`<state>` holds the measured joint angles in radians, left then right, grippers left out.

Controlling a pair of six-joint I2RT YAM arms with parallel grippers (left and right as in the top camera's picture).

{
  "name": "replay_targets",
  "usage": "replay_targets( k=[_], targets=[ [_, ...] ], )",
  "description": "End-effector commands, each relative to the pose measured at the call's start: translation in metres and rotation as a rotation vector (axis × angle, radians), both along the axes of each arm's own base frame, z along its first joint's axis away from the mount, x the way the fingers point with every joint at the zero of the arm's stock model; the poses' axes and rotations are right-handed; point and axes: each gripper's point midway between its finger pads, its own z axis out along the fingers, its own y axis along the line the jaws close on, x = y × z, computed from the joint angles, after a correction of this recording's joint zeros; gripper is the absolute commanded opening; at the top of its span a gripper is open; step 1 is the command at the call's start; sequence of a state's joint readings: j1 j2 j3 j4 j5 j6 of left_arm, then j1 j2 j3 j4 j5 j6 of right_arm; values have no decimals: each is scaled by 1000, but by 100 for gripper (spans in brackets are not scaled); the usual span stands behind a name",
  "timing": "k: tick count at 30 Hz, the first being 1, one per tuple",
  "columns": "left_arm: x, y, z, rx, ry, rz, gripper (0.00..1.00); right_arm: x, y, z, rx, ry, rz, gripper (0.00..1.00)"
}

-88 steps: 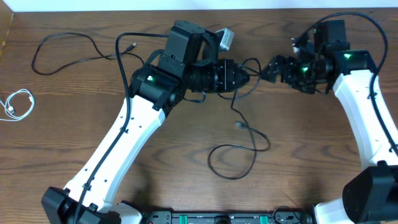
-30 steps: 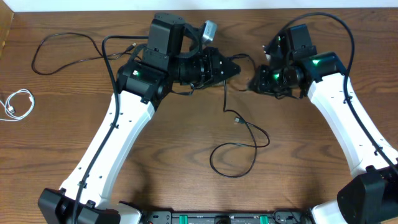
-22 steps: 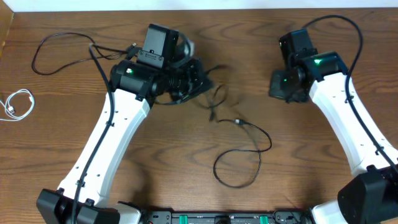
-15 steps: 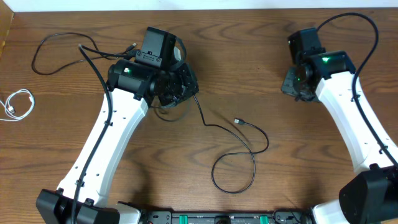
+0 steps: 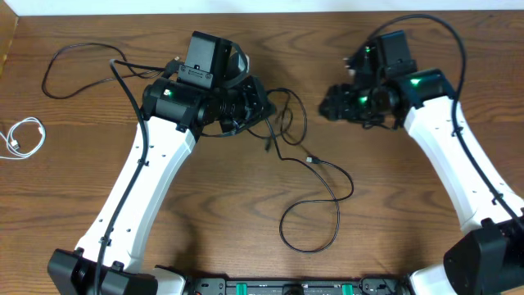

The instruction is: Untangle cables

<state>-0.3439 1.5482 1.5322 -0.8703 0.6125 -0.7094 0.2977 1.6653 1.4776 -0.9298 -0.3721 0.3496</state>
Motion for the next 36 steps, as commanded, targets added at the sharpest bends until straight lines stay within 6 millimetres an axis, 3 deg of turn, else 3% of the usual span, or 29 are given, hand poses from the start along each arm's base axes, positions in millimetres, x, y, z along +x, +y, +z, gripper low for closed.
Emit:
replay_targets(
  k=[1, 8, 15, 22, 26, 33, 36],
  targets=[
    [-7, -13, 20, -92, -22, -66, 8, -13, 30, 5, 62, -14, 142, 72],
    [-10, -21, 29, -159, -7, -82, 7, -18, 60, 11, 72, -84, 233, 79],
    [-18, -36, 49, -280, -8, -166, 8, -9, 70, 12, 17, -155, 209, 79],
    [-20, -37, 51, -307, 42, -137, 8, 10, 48, 6, -99, -177, 42, 73],
    [-24, -40, 56, -348, 83, -143, 8, 16, 44, 2, -126, -190, 24, 56],
    [-31, -49, 75, -450, 119, -187, 8, 25, 48, 8, -105, -230, 18, 48],
    [-32, -50, 76, -456, 129, -186, 8, 27, 51, 10, -95, -241, 12, 35]
  ],
)
